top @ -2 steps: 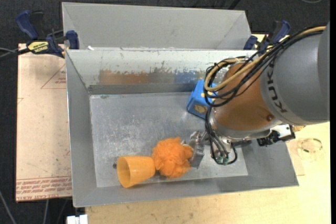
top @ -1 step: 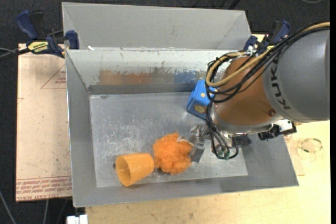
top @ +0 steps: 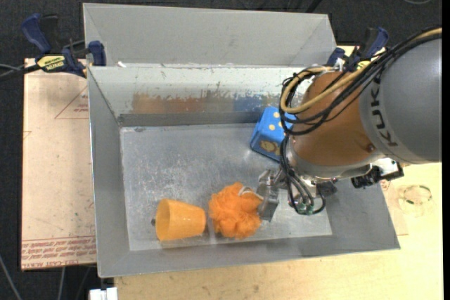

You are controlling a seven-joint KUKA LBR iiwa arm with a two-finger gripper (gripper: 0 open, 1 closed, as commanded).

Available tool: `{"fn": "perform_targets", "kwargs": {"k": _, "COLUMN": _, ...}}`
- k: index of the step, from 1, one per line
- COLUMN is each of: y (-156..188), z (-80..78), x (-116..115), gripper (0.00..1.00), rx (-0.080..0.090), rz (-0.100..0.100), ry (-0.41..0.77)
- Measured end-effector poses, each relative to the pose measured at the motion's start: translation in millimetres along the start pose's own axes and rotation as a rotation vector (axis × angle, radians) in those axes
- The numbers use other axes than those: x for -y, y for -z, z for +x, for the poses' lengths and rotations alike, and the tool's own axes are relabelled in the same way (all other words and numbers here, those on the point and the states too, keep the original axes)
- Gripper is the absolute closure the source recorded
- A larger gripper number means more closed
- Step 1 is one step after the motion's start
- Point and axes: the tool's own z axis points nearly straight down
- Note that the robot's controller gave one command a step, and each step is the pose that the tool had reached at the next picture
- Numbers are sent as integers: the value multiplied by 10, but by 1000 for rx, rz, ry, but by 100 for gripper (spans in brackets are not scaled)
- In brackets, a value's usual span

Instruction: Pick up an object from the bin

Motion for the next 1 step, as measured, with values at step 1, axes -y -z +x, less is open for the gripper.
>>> {"fn": "perform_targets", "kwargs": {"k": 1, "y": 498, "z": -33, "x": -2, "gripper": 100, "rx": 16, "rz": -5, "ry": 4}}
